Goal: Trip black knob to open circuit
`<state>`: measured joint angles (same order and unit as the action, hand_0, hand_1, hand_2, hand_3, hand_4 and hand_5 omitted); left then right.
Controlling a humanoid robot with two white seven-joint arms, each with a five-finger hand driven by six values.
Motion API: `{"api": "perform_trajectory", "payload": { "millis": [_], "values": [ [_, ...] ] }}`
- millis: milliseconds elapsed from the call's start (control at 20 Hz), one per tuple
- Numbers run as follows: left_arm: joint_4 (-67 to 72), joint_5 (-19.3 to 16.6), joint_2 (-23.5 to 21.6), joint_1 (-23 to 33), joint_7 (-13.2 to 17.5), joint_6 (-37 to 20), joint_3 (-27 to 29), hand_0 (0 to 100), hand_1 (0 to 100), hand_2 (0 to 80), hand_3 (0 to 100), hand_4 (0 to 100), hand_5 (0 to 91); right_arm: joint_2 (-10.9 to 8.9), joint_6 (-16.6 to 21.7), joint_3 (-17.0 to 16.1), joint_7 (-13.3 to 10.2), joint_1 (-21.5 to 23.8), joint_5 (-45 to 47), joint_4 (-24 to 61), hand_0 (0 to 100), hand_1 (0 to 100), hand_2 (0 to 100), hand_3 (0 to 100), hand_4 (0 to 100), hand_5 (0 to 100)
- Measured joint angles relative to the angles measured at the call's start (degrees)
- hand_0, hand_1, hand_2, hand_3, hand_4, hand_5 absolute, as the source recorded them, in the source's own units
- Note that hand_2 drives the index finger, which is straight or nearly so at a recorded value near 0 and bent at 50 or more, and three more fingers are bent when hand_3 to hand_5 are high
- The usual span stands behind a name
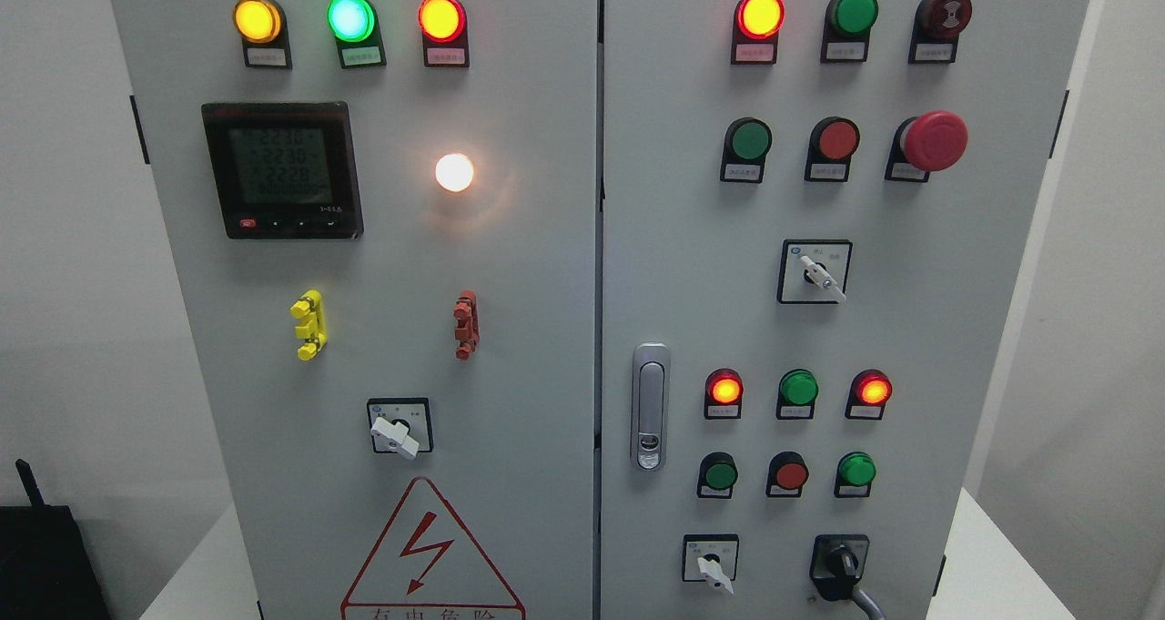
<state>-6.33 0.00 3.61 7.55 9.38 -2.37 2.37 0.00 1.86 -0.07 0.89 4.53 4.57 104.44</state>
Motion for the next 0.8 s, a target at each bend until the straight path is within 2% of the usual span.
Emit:
{"api": "perform_trajectory", "payload": {
  "millis": [800],
  "values": [
    [0.0,0.0,0.0,0.0,0.0,0.1,0.0,12,39,0.0,0,0,0.0,-0.01,-0.1,1.7,0.3,-0.3,0.0,-0.1,0,0,0,100,100,100]
  ]
}}
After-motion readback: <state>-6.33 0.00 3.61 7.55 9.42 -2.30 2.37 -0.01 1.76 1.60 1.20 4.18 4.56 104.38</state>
